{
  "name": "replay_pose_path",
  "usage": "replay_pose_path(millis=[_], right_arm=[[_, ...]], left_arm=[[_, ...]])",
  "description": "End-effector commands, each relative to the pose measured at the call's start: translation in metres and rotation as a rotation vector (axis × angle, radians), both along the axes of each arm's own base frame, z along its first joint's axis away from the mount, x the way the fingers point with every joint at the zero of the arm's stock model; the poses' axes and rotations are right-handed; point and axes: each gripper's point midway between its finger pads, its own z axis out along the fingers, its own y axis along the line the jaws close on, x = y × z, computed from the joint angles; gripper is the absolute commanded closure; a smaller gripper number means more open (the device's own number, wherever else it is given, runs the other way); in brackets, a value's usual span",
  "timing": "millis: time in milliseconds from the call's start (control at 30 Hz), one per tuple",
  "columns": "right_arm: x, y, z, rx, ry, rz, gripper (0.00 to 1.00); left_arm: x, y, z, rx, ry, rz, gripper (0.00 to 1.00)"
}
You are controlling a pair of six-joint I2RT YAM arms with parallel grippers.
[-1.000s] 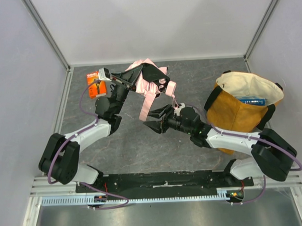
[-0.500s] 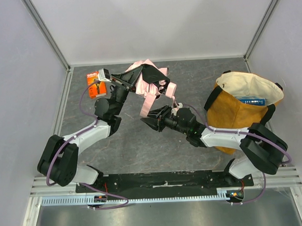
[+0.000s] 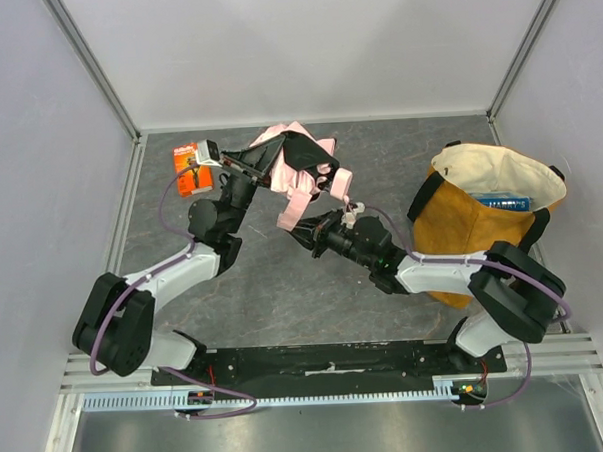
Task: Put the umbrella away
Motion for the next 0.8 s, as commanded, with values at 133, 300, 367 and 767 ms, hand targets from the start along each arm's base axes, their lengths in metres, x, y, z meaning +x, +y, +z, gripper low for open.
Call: replay_pose_path(millis=[133,300,367,767], right_arm=[[0.063,-0.049,0.074,0.240,-0.275,-0.183,1.00],[0.073,-0.085,0.150,0.274,-0.730,-0.255,1.00],[0.070,-0.092,0.178,0.369,-0.873,-0.241,1.00],[0.029,-0.061,0.222,0.043,-1.262,-0.061,1.00]], left_arm=[[-0.097,0.049,0.077,-0.358,-0.271,-0.159,0.98],[-0.105,0.045,0.045,-0.324,-0.094,-0.237,0.98],[-0.109,0.043,0.033,-0.280,-0.037,-0.246,0.98],[-0.092,0.013,-0.043,0.091,0.340,-0.205,0.98]])
